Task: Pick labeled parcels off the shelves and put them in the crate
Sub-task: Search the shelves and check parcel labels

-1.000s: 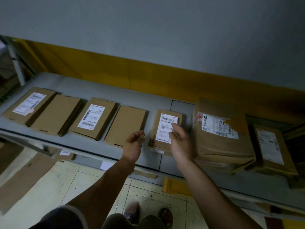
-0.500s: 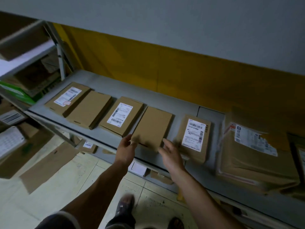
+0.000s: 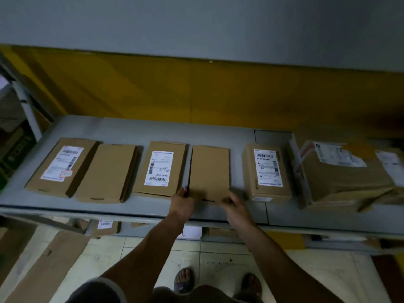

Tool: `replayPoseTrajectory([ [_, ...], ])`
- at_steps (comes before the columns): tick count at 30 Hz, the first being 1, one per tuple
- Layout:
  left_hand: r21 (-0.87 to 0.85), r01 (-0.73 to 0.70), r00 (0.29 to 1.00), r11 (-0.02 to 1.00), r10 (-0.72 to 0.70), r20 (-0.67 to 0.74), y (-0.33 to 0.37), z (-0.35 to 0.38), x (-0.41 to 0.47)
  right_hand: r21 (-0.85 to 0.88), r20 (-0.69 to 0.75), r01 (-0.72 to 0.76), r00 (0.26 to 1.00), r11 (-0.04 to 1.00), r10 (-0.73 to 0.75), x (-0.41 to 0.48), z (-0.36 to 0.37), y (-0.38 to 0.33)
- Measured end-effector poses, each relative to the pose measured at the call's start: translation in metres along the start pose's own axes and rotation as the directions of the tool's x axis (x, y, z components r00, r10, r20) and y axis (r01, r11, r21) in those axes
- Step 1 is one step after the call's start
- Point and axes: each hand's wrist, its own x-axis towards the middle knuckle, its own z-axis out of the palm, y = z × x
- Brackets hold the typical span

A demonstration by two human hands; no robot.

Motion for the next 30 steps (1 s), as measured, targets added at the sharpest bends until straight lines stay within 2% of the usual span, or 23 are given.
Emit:
replayPoseTrajectory([
  [3,-0.009,-0.047,0.998,0.999,0.048,0.028,-0.001,-0.006,-0.005,0.044,-0.012,-0.029,0.999,0.999,0.029,-0.007,0.002,0.003],
  [7,-0.18,-0.06,0.998,0.982,0.057,-0.024,-0.001,-0.009,-0.004,0.109,0.016,-0.006,1.0,0.994,0.004,-0.007,0.0,0.005],
  [10,-0.366,-0.077,0.997,0.928,0.066,-0.044,0.001,-0.007,-0.008,0.123,0.024,0.024,0.999,0.992,-0.027,-0.008,0.0,0.0],
  [14,-0.401,-0.17,0.984,0.9,0.134,-0.117,0.008,-0.005,-0.019,0.14,-0.101,0.131,0.988,0.981,-0.118,-0.008,-0.005,-0.016],
  [17,-0.301,-0.327,0.944,0.896,0.294,-0.15,0.005,-0.001,-0.025,0.178,-0.062,0.203,0.979,0.963,-0.195,-0.013,-0.005,-0.036],
  [19,-0.161,-0.454,0.889,0.876,0.434,-0.145,0.0,0.003,-0.028,0.236,0.006,0.166,0.985,0.957,-0.173,-0.014,-0.001,-0.046],
  [21,0.011,-0.593,0.796,0.805,0.588,-0.142,-0.002,0.006,-0.031,0.298,0.057,0.14,0.985,0.944,-0.164,-0.015,-0.001,-0.055],
  [23,0.164,-0.71,0.676,0.685,0.728,-0.111,-0.004,0.009,-0.032,0.35,0.082,0.119,0.984,0.929,-0.157,-0.015,-0.002,-0.059],
  [25,0.26,-0.755,0.613,0.601,0.789,-0.043,-0.008,0.012,-0.032,0.409,0.093,0.095,0.985,0.908,-0.144,-0.016,-0.004,-0.058],
  [30,0.365,-0.797,0.538,0.482,0.841,0.063,-0.014,0.014,-0.038,0.446,0.08,0.056,0.992,0.893,-0.102,-0.011,-0.007,-0.046],
])
